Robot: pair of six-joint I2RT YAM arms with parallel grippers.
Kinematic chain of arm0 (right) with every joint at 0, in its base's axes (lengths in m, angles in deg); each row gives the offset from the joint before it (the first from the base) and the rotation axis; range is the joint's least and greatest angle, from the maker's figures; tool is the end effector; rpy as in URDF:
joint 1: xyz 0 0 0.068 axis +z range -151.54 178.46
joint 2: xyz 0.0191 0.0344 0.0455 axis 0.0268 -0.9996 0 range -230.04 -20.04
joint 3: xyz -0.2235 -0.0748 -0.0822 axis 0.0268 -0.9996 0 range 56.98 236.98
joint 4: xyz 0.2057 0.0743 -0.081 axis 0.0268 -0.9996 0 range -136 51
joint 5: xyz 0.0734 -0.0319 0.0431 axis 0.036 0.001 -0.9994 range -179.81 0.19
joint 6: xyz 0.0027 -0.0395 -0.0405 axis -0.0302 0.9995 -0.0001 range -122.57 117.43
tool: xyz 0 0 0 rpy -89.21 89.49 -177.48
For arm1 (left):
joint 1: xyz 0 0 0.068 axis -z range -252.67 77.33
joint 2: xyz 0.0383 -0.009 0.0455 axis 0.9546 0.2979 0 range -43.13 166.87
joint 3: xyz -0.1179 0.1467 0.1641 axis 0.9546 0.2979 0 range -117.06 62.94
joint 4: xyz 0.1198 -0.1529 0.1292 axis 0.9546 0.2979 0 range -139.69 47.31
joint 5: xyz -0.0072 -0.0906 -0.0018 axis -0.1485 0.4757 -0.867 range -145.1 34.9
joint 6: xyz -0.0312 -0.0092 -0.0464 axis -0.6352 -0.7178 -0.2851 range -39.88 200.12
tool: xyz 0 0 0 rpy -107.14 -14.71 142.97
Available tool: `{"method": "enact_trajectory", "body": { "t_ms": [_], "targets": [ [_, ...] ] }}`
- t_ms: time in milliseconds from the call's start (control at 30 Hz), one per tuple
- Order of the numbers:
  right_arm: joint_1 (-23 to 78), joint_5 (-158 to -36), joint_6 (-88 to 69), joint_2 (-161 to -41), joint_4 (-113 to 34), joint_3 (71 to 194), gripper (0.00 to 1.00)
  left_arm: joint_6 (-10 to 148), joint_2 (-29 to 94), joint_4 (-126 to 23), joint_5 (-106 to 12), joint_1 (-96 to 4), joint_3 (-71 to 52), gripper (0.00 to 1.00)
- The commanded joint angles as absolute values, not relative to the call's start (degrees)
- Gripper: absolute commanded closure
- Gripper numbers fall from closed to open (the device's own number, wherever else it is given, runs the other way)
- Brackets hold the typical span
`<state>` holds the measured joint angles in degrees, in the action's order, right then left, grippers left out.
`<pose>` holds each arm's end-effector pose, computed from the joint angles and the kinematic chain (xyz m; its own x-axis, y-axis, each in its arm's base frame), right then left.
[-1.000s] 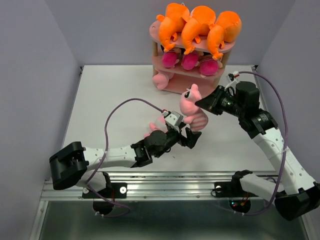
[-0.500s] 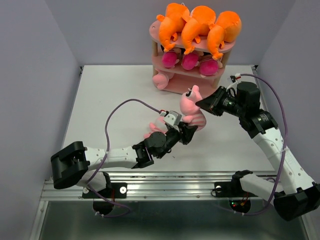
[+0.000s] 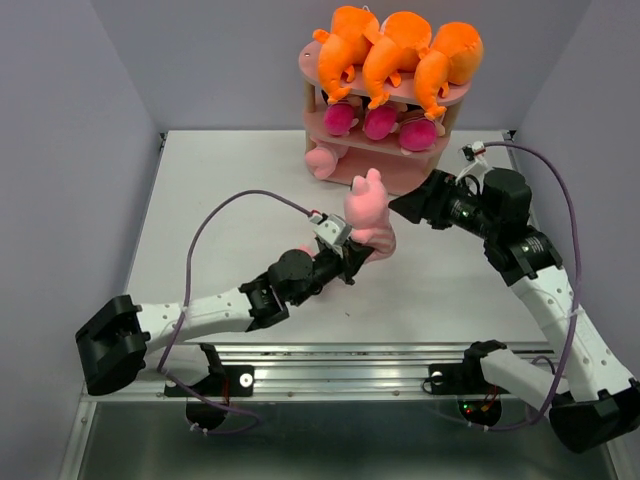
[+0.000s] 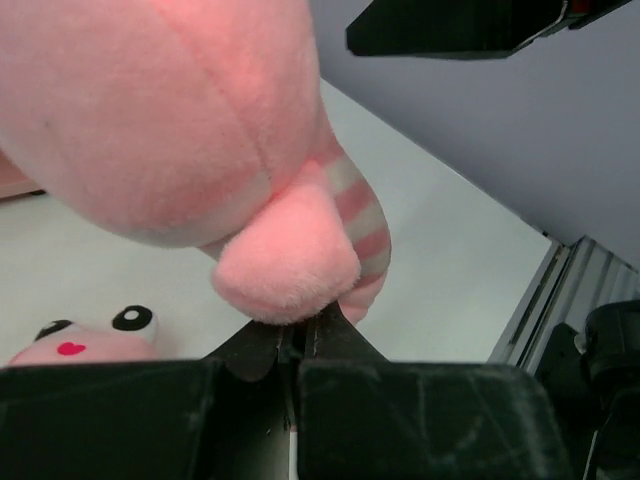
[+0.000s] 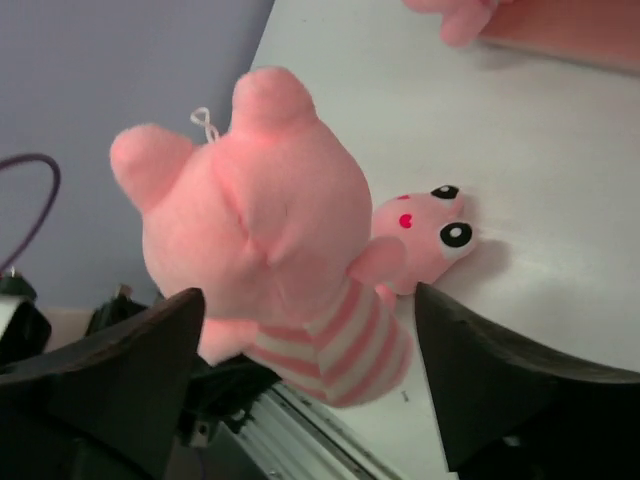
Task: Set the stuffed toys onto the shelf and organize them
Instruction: Pass the stuffed toy from the right arm to the left, then pass the stuffed toy from the left arm to the right
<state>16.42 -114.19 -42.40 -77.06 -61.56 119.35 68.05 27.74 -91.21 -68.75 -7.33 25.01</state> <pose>0.1877 0.0780 0.3620 -0.6362 0.4071 -0.6554 -0.3235 0.6304 0.7056 0.1192 -0.2373 0.2906 -0.1036 -0.2615 -0.9596 0.7814 0.5755 -0.2412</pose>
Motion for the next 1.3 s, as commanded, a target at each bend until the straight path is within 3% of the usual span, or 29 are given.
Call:
{"method": "enact_trajectory", "body": {
  "t_ms": [0, 133, 367, 600, 700, 833, 867, 933, 1000, 1033, 1067, 1167, 1267],
  "targets": [
    [15.78, -115.19, -16.85, -72.26, -56.57, 119.03, 0.04, 71.77, 21.65, -84.7, -50.74, -14.21, 24.0, 1.0],
    [15.78, -122.83, 1.42, -68.83, -62.89, 119.99, 0.0, 75.45, 19.8, -75.9, -41.32, -17.21, 22.78, 1.0],
    [15.78, -140.15, 6.39, -70.49, -65.19, 117.98, 0.0, 79.86, 21.2, -66.84, -28.23, -17.65, 18.65, 1.0],
    [15.78, -141.48, 16.93, -77.08, -73.96, 122.36, 0.0, 79.86, 23.66, -65.16, -25.31, -17.65, 16.1, 1.0],
    [15.78, -143.33, 21.42, -78.93, -78.46, 122.64, 0.05, 79.86, 24.1, -65.08, -24.87, -17.65, 15.31, 1.0],
    [15.78, -143.33, 21.25, -78.14, -76.27, 118.17, 0.41, 79.42, 24.63, -66.21, -24.43, -17.74, 14.95, 1.0],
    [15.78, -143.59, 20.81, -77.36, -74.87, 117.46, 0.61, 79.07, 24.37, -67.0, -24.86, -17.74, 15.3, 1.0],
    [15.78, -143.42, 19.68, -76.13, -73.19, 115.79, 0.82, 77.93, 23.93, -67.97, -25.57, -17.74, 15.91, 1.0],
    [15.78, -142.46, 18.79, -74.54, -71.0, 115.17, 0.92, 76.61, 22.71, -69.9, -27.67, -17.82, 17.41, 0.98],
    [15.78, -141.76, 18.18, -74.01, -70.38, 114.99, 0.97, 75.74, 22.26, -70.69, -28.55, -17.74, 18.02, 0.94],
    [15.78, -140.97, 16.52, -73.57, -69.16, 114.99, 0.99, 73.29, 21.65, -71.4, -30.74, -17.74, 19.51, 0.73],
    [15.78, -135.17, 11.43, -72.25, -67.57, 115.34, 0.99, 70.2, 18.14, -75.17, -33.12, -17.74, 22.67, 0.4],
    [15.78, -130.08, 7.29, -71.99, -66.34, 115.78, 0.99, 68.08, 12.52, -76.68, -40.13, -17.74, 26.98, 0.31]
  ]
}}
